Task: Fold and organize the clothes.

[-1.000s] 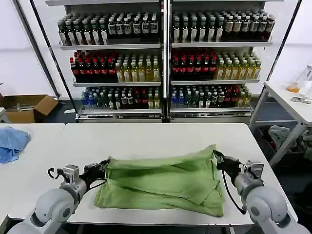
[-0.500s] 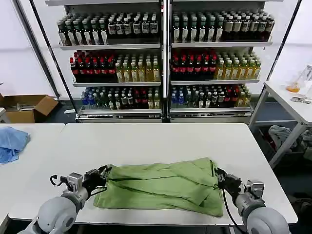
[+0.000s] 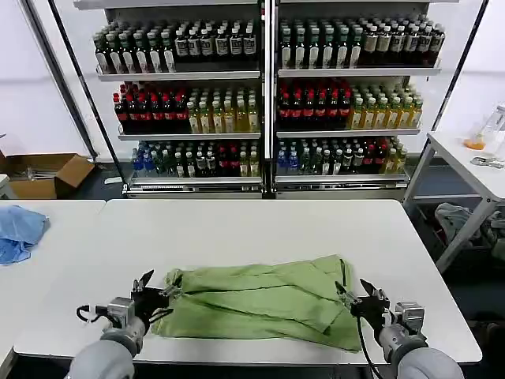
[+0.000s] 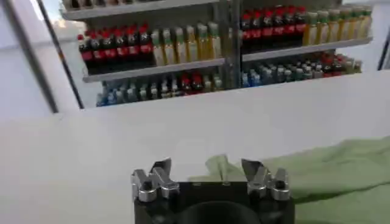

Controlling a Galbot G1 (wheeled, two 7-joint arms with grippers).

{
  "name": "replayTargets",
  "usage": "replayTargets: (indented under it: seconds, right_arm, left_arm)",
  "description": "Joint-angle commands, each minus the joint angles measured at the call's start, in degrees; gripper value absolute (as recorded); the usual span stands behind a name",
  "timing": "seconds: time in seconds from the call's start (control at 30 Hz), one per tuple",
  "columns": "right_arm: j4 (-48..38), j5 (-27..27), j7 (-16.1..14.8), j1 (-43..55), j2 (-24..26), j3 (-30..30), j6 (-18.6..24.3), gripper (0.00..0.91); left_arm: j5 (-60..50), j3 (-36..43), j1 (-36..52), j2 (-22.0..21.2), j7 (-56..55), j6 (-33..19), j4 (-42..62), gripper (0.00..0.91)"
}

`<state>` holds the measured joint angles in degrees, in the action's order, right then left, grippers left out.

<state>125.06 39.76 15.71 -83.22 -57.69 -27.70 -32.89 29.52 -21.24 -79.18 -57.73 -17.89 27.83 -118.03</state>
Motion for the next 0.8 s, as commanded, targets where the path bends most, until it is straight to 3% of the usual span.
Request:
replayTargets:
  seconds: [0.03,0.17,0.2,0.23,0.27,0.3,0.33,0.4,0.47,0.5,0.8]
  right_arm:
    - [0.29,-1.04,-0.2,-0.88,-0.17,0.16,0.04,0.907]
    - [-0.14,-1.07,-0.3,-1.19,0.38,0.07,0.14,0.907]
    - [-0.17,-1.08,-0.29,-1.3,0.52,0.03,0.17,0.907]
    - [-0.15,-1.05,-0.26,-1.45,0.63,-0.01,0.18,0.907]
    - [-0.1,-1.05,-0.23,-1.48,0.63,-0.05,0.19,0.907]
    - [-0.03,-1.03,-0.24,-1.67,0.73,-0.11,0.19,0.907]
    - [0.01,-1.01,-0.21,-1.8,0.73,-0.16,0.21,0.907]
    - [0.07,-0.99,-0.13,-2.02,0.59,-0.19,0.23,0.907]
    - [0.22,-0.99,-0.08,-2.24,0.42,-0.27,0.24,0.907]
    - [0.3,-0.97,-0.07,-2.37,0.44,-0.32,0.25,0.907]
    - [0.51,-0.65,0.04,-2.13,1.24,-0.86,0.24,0.907]
  left_arm:
    - [-8.11,2.02,-2.75,-11.01,-2.46,-1.89,2.86,0.907]
    - [-7.56,2.2,-2.19,-10.89,-2.14,-1.97,4.19,0.907]
    - [-6.97,2.07,-2.01,-10.97,-2.16,-1.93,4.54,0.826]
    - [-6.66,1.96,-1.69,-11.09,-2.18,-1.89,4.8,0.826]
    - [-6.31,1.89,-1.55,-11.15,-2.2,-1.9,4.9,0.524]
    - [-5.84,1.78,-1.28,-11.48,-2.2,-1.92,5.26,0.443]
    - [-5.44,1.73,-1.22,-11.67,-2.19,-1.99,5.42,0.302]
    - [-5.16,1.76,-1.33,-12.09,-2.11,-2.31,5.71,0.151]
    - [-4.99,1.78,-1.59,-12.47,-1.99,-2.7,5.95,0.151]
    - [-4.72,1.76,-1.72,-12.64,-1.95,-2.75,6.05,0.04]
    - [-2.31,1.05,-2.11,-13.53,-0.6,-3.08,6.56,0.02]
